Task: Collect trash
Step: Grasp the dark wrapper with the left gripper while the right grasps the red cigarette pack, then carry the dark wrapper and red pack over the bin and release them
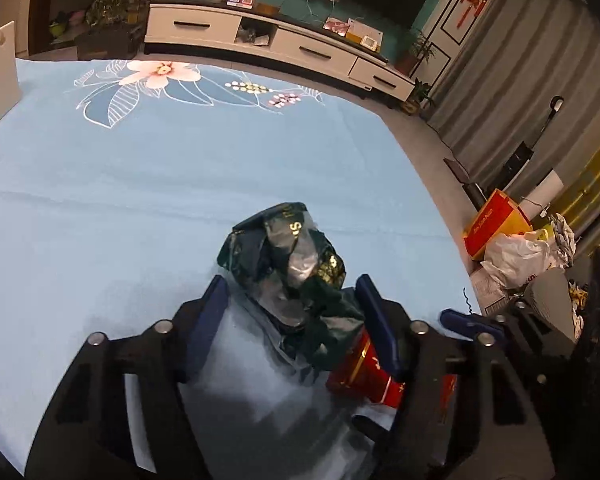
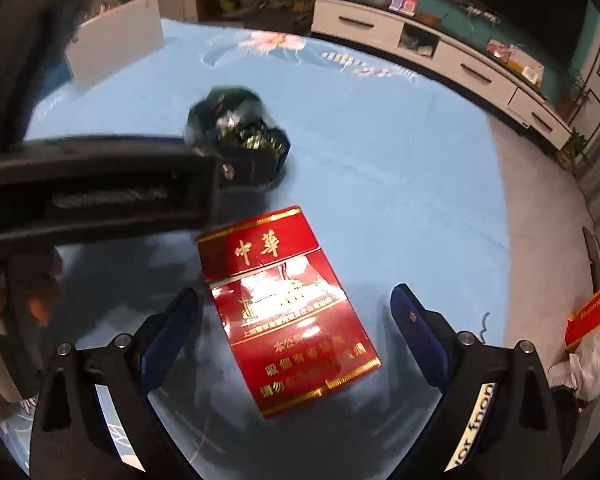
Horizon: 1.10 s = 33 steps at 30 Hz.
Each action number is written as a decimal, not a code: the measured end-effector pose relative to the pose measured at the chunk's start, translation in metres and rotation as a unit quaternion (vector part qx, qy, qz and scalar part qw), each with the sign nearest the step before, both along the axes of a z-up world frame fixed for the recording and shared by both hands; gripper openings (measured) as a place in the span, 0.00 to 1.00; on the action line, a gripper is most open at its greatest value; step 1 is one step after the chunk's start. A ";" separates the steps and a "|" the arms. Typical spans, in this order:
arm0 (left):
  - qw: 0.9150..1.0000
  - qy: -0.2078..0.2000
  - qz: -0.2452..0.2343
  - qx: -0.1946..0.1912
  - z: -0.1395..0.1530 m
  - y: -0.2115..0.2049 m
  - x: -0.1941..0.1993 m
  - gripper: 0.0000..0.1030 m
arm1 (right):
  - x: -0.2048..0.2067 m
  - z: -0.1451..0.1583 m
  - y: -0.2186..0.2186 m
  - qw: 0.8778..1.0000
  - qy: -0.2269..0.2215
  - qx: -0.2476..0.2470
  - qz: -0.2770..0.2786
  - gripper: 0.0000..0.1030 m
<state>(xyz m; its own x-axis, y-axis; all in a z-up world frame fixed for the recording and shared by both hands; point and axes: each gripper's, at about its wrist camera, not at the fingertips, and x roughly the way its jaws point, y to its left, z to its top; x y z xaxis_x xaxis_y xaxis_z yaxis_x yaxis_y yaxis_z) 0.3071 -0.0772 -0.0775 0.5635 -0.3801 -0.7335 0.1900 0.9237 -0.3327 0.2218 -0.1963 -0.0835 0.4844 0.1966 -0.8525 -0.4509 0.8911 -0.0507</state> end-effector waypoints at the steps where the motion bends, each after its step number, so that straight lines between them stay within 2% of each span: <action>1: 1.000 -0.004 -0.002 0.000 0.001 0.000 -0.001 0.53 | -0.001 0.002 -0.001 1.000 -0.006 0.008 0.002 0.80; 3: 1.000 -0.011 -0.003 0.002 0.003 0.000 -0.003 0.49 | -0.002 0.005 -0.003 1.000 -0.008 0.017 0.003 0.62; 4: 1.000 -0.014 -0.006 0.002 0.004 0.001 -0.004 0.47 | -0.004 0.006 -0.003 1.000 -0.012 0.013 0.001 0.60; 8: 1.000 -0.017 -0.005 -0.007 0.007 0.006 -0.012 0.44 | -0.017 0.015 -0.002 0.999 -0.035 0.029 -0.012 0.56; 12: 0.998 -0.053 -0.001 -0.021 0.035 0.015 -0.031 0.43 | -0.051 0.064 -0.032 0.989 -0.096 0.093 -0.059 0.56; 15: 0.996 -0.084 -0.025 -0.025 0.064 0.002 -0.047 0.43 | -0.088 0.103 -0.084 0.976 -0.142 0.115 -0.120 0.56; 17: 0.993 -0.096 -0.058 -0.029 0.078 -0.019 -0.061 0.44 | -0.109 0.111 -0.121 0.968 -0.147 0.118 -0.168 0.56; 21: 0.984 -0.093 -0.146 -0.042 0.088 -0.081 -0.089 0.44 | -0.148 0.100 -0.197 0.945 -0.132 0.114 -0.276 0.56; 24: 0.976 -0.076 -0.200 -0.040 0.081 -0.131 -0.108 0.44 | -0.170 0.082 -0.235 0.930 -0.113 0.130 -0.325 0.56; 29: 0.962 -0.055 -0.265 -0.022 0.064 -0.196 -0.130 0.45 | -0.184 0.059 -0.260 0.921 -0.095 0.141 -0.352 0.57; 33: 0.955 -0.038 -0.293 0.006 0.045 -0.233 -0.139 0.48 | -0.182 0.043 -0.268 0.918 -0.078 0.148 -0.360 0.58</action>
<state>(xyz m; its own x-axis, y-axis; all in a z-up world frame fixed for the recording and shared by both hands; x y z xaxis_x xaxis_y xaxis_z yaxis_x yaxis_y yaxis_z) 0.1678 -0.3098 -0.0325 0.3091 -0.6379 -0.7053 0.6985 0.6556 -0.2868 0.0399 -0.4648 -0.0401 0.6913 -0.0099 -0.7225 0.2521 0.9404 0.2283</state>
